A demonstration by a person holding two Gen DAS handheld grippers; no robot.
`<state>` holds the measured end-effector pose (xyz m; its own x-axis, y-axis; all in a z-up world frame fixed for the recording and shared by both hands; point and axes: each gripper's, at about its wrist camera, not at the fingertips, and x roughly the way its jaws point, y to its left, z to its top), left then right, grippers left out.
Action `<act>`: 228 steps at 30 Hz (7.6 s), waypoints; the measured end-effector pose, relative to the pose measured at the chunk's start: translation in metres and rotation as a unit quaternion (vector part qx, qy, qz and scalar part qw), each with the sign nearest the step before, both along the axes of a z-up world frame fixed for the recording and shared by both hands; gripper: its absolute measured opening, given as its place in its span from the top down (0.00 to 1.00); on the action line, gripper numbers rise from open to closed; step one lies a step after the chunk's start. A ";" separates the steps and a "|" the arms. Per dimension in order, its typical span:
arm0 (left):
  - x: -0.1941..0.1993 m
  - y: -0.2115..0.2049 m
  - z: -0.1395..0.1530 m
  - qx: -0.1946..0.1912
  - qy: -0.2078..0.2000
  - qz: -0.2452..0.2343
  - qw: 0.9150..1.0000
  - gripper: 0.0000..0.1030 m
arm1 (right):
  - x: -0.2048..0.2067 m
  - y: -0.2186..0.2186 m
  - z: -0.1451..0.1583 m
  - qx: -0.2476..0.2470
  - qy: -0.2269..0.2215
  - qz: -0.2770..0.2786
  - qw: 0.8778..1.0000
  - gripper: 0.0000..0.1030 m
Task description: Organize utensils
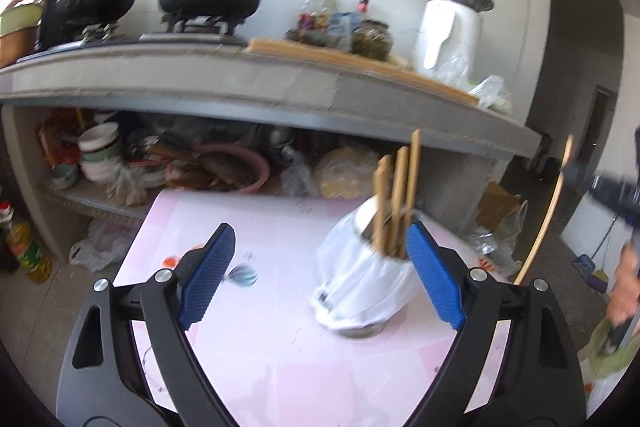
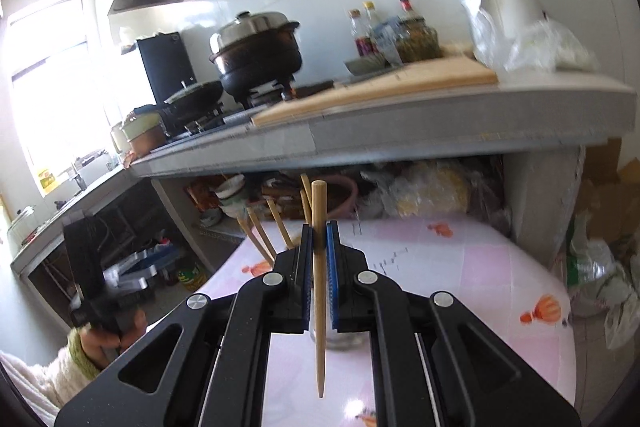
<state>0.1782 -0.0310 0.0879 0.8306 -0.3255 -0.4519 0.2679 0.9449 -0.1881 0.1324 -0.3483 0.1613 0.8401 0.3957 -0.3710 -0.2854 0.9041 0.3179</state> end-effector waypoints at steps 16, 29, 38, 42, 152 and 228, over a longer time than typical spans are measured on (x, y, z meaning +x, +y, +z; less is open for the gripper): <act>-0.025 0.067 -0.065 0.004 0.091 0.076 0.993 0.15 | 0.085 0.058 0.053 -0.032 -0.076 0.012 0.997 0.93; -0.019 0.077 -0.074 0.002 0.103 0.085 0.991 0.14 | 0.110 0.081 0.007 -0.055 -0.038 0.015 0.998 0.93; -0.017 0.072 -0.080 -0.001 0.109 0.076 0.991 0.14 | 0.101 0.083 -0.021 -0.050 -0.009 0.022 0.998 0.93; -0.019 0.071 -0.079 -0.001 0.108 0.074 0.991 0.14 | 0.097 0.083 -0.033 -0.047 0.003 0.025 0.999 0.93; -0.154 -0.037 -0.027 0.127 0.033 0.126 0.983 0.08 | -0.157 0.061 -0.102 -0.143 0.072 -0.185 0.970 0.06; -0.149 -0.030 -0.035 0.126 0.047 0.129 0.982 0.08 | -0.153 0.070 -0.102 -0.148 0.080 -0.185 0.968 0.06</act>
<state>0.0295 -0.0611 0.0527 0.8213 0.0229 -0.5701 0.0051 0.9989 0.0473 -0.0211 -0.2788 0.0593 0.8270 -0.0647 -0.5584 0.1067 0.9934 0.0431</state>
